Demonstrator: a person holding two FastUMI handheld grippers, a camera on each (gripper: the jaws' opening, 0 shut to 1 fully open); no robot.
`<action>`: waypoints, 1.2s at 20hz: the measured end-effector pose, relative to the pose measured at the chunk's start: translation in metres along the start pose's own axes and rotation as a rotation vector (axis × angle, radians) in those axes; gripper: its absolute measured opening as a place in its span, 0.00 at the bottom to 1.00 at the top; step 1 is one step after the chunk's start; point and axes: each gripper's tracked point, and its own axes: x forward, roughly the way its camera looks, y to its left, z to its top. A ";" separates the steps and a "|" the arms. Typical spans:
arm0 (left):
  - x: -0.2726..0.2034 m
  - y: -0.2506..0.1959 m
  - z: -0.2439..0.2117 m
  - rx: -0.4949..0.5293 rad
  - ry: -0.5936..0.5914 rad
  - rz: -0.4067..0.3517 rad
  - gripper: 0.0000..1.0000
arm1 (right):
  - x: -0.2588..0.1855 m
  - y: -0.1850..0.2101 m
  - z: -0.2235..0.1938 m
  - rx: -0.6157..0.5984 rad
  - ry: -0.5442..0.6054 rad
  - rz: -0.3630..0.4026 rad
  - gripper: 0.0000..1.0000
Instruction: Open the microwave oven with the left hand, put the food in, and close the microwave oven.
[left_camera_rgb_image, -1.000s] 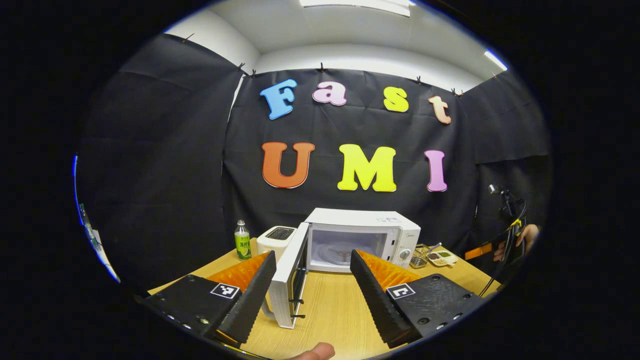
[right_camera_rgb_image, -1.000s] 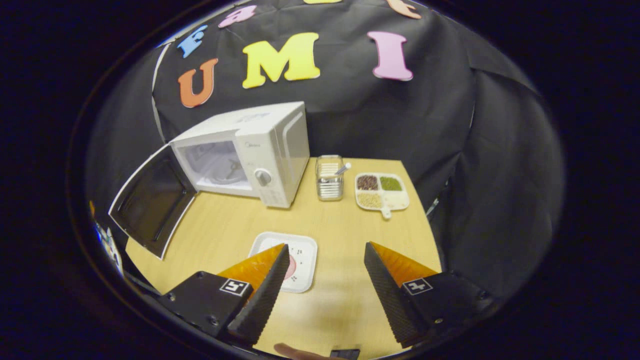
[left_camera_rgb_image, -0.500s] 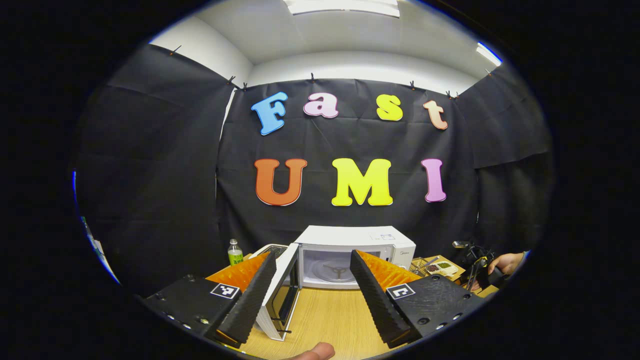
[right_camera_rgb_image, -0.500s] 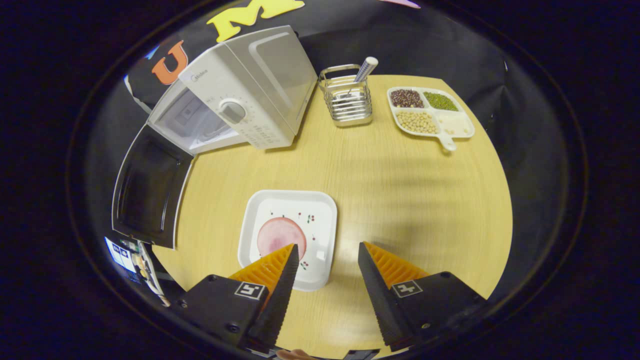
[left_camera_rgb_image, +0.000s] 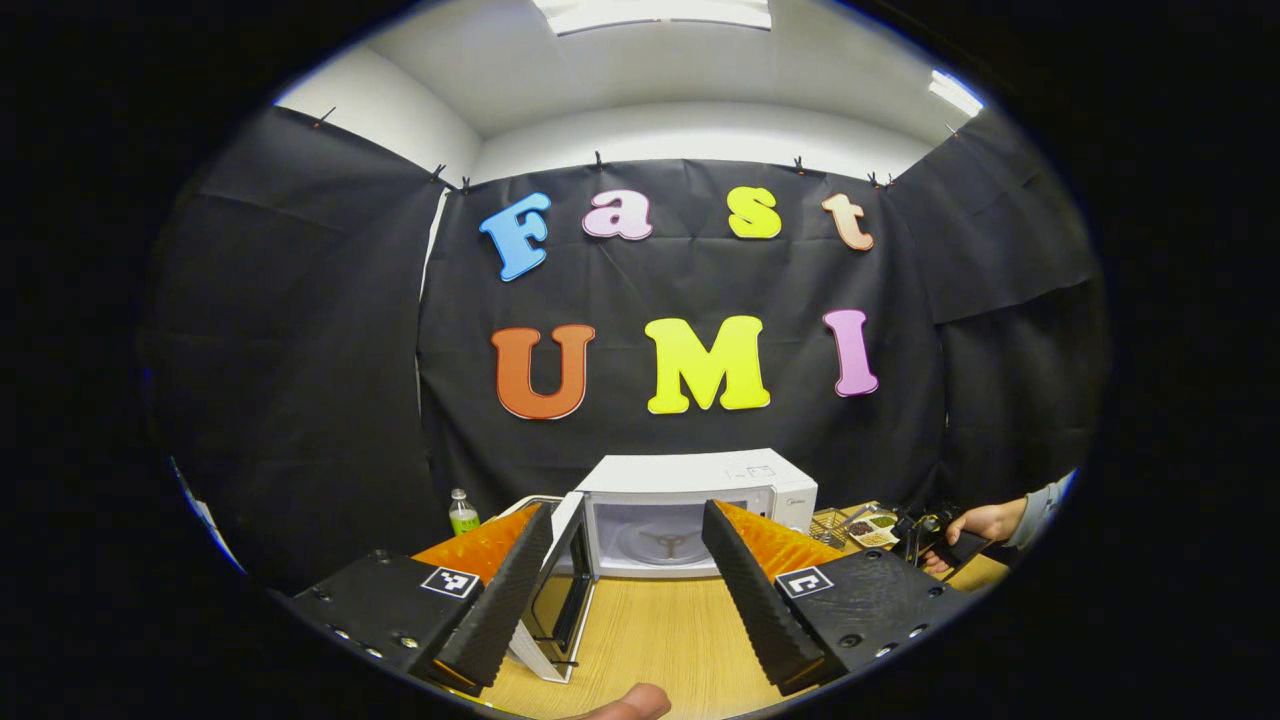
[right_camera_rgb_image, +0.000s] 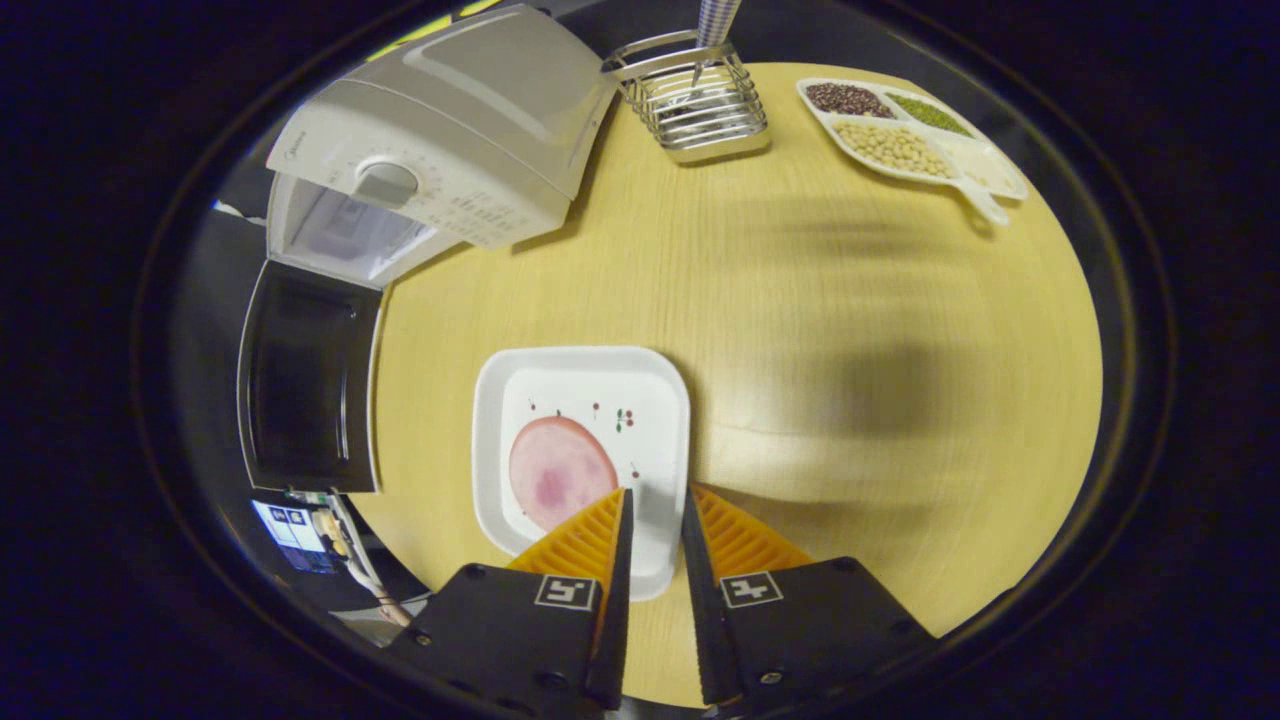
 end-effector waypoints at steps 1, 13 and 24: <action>0.000 0.002 0.001 0.006 -0.003 0.004 0.92 | 0.000 -0.004 0.000 -0.008 0.010 -0.007 0.29; -0.008 0.001 -0.005 -0.048 -0.006 -0.033 0.92 | 0.006 0.001 -0.009 0.161 -0.051 0.194 0.04; -0.010 0.029 -0.036 -0.042 0.028 -0.028 0.92 | 0.011 0.030 -0.008 0.415 -0.210 0.318 0.04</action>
